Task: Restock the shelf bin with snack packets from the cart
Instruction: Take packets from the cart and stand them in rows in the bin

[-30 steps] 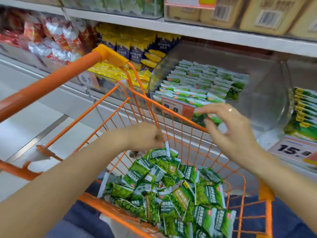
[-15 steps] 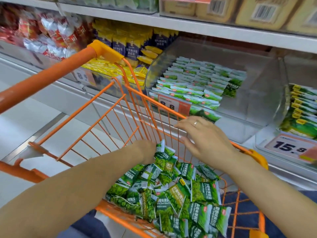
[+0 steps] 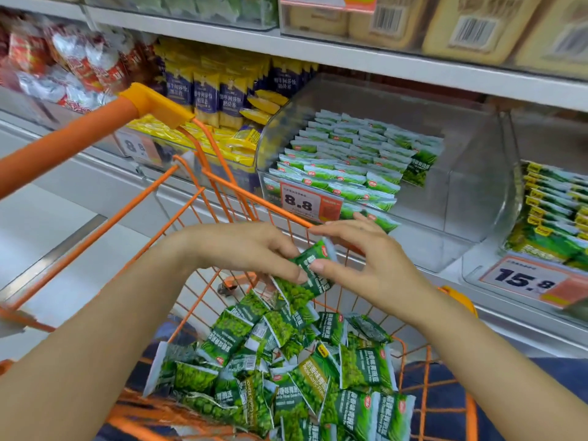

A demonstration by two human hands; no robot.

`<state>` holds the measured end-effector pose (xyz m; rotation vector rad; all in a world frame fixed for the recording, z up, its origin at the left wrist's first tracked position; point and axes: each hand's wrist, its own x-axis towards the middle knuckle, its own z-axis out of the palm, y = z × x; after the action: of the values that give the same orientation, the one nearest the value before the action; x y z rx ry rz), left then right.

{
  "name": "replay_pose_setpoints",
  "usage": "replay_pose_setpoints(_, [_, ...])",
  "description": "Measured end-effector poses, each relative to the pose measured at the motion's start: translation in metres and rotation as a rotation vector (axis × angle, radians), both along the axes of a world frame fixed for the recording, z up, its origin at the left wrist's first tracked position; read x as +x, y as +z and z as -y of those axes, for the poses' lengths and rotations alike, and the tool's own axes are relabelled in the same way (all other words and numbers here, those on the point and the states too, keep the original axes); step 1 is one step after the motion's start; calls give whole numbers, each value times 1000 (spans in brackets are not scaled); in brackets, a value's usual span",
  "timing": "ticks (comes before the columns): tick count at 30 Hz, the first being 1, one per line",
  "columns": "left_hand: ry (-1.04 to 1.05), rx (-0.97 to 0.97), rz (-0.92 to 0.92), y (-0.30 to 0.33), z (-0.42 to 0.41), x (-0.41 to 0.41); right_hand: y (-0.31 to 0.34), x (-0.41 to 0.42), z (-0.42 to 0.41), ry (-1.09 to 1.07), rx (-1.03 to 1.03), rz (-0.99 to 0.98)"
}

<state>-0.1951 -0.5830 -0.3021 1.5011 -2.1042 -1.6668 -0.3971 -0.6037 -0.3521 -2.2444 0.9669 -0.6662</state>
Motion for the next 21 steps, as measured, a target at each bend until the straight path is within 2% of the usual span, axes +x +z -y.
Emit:
replay_pose_setpoints(2, [56,-40,-68,4,-3,2,4,-2,1,-47,133,200])
replay_pose_setpoints(4, [197,-147,-107,0,-1,4,8,-6,2,-85,198,325])
replay_pose_setpoints(7, [421,-326,-200,-3,1,2,15,-7,3,-155,267,467])
replay_pose_setpoints(11, [580,-459,-304,-14,3,-9,17,-8,5,-232,310,566])
replay_pose_setpoints(15, [741,-384,-545,-24,7,-28,17,-10,8,-202,366,573])
replay_pose_setpoints(18, [773,-324,-621,-21,14,-52,21,-19,18,-289,461,751])
replay_pose_setpoints(21, [855,-354,-689,-13,25,-82,30,-27,22,-323,545,887])
